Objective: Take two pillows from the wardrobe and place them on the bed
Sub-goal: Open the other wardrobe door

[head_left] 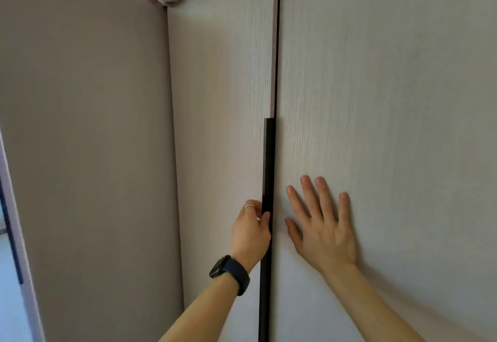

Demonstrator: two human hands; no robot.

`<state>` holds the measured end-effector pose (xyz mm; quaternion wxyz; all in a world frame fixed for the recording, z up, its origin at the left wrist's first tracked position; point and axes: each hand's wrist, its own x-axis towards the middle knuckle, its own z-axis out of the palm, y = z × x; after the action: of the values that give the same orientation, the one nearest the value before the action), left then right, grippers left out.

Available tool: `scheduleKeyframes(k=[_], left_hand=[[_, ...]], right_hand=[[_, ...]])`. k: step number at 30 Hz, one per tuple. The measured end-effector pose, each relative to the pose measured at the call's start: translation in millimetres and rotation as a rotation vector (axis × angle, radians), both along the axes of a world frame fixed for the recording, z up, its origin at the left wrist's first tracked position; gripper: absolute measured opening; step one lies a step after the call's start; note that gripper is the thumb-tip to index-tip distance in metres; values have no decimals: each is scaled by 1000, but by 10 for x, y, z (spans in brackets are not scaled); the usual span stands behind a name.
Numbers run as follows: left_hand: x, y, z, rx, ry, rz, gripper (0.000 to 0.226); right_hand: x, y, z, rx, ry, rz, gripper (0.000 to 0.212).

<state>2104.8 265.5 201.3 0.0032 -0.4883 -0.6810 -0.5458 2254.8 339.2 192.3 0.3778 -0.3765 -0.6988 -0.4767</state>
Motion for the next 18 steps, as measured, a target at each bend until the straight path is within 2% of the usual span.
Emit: scheduleKeyframes(k=[9, 14, 18], left_hand=[[-264, -950, -26, 25, -57, 87, 11], [-640, -1629, -56, 65, -116, 156, 12], [-920, -2001, -52, 36, -108, 240, 19]], right_hand=[[17, -114, 33, -158, 20, 105, 69], [-179, -444, 24, -413, 83, 143, 76], [-730, -974, -215, -765, 124, 531, 79]])
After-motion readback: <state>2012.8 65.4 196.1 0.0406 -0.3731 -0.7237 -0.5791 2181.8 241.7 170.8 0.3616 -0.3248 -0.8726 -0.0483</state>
